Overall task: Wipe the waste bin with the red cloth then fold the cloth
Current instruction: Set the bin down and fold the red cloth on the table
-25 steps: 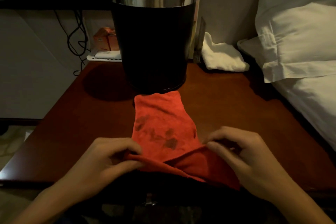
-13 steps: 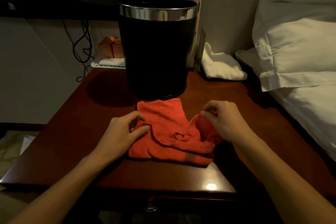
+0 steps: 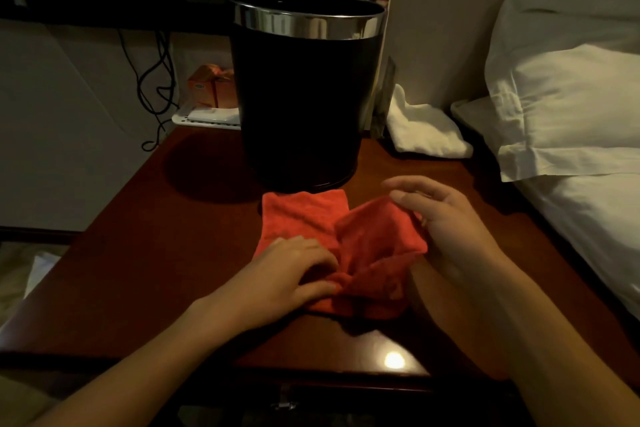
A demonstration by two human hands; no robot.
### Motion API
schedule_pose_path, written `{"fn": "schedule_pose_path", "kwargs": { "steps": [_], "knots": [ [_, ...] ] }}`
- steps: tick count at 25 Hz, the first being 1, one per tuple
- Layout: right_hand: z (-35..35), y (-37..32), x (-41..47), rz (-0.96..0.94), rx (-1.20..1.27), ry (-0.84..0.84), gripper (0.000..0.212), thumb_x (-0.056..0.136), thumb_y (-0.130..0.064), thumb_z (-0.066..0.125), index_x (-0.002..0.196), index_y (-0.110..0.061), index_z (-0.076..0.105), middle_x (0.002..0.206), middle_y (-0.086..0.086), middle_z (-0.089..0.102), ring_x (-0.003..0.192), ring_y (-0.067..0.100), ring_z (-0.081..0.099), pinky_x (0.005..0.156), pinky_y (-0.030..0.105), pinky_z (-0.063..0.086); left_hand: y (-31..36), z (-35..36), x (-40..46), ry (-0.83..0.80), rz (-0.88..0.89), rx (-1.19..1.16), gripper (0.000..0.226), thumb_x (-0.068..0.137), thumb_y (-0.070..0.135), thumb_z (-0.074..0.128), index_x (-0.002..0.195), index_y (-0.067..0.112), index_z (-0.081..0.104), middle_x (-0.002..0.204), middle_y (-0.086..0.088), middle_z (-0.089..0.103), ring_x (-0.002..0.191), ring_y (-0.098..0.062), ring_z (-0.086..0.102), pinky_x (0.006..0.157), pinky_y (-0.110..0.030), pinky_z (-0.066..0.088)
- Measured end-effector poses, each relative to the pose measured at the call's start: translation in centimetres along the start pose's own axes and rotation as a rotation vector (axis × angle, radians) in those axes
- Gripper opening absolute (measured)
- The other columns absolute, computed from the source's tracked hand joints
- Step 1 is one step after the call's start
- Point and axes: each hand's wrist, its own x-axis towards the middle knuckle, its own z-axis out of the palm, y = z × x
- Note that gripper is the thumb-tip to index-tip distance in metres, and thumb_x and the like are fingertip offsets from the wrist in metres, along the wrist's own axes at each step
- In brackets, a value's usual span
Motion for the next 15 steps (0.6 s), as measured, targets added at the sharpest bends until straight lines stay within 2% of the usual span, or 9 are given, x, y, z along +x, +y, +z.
{"fn": "schedule_pose_path", "kwargs": {
  "steps": [4,6,8,10,12,15],
  "knots": [
    [-0.3,-1.7,-0.4,-0.098,0.078,0.140,0.015,0.094,-0.003,0.062,0.093,-0.012,0.074,0.074,0.007,0.067,0.065,0.017,0.061,0.059,0.028,0.050,0.8,-0.4,0.9,0.073,0.029,-0.063,0.039,0.086,0.058,0.048,0.105,0.029,0.065,0.103,0.015,0.063,0.098,-0.002,0.055,0.087,-0.035,0.045],
    [-0.9,-2.1,-0.4,-0.161,0.061,0.261,0.014,0.094,-0.003,0.062,0.095,-0.010,0.074,0.079,0.008,0.066,0.069,0.017,0.060,0.062,0.028,0.049,2.0,-0.5,1.2,0.084,0.044,-0.230,0.035,0.085,0.053,0.058,0.103,0.024,0.067,0.102,0.015,0.066,0.095,0.002,0.056,0.086,-0.025,0.044],
    [-1.7,-2.0,-0.2,-0.212,0.013,0.377,0.015,0.095,-0.005,0.062,0.094,-0.013,0.074,0.081,0.005,0.065,0.067,0.012,0.058,0.059,0.023,0.047,2.6,-0.5,1.9,0.088,0.035,-0.358,0.024,0.084,0.040,0.067,0.099,0.021,0.069,0.096,0.014,0.068,0.090,0.004,0.060,0.080,-0.018,0.044],
    [-2.7,-1.8,0.1,-0.244,-0.020,0.480,0.019,0.095,-0.007,0.062,0.090,-0.020,0.075,0.081,0.004,0.064,0.066,0.011,0.056,0.057,0.023,0.046,2.2,-0.1,3.3,0.164,0.010,-0.331,0.008,0.086,0.025,0.067,0.093,0.020,0.067,0.085,0.014,0.067,0.080,0.004,0.060,0.072,-0.018,0.044],
    [-3.6,-1.5,0.3,-0.243,-0.060,0.536,0.016,0.096,-0.011,0.064,0.089,-0.020,0.075,0.082,0.008,0.065,0.066,0.012,0.057,0.058,0.027,0.048,1.1,0.3,4.9,0.219,-0.087,-0.287,0.005,0.087,0.017,0.065,0.091,0.019,0.067,0.077,0.012,0.063,0.074,-0.002,0.059,0.064,-0.021,0.040],
    [-4.7,-0.6,1.2,-0.108,-0.133,0.479,0.009,0.094,-0.014,0.067,0.089,-0.009,0.071,0.077,0.014,0.065,0.063,0.016,0.062,0.058,0.027,0.054,-0.4,0.8,6.7,0.167,-0.180,-0.158,0.007,0.086,0.020,0.065,0.092,0.019,0.069,0.077,0.005,0.066,0.077,-0.012,0.062,0.065,-0.023,0.038]
  ]
}}
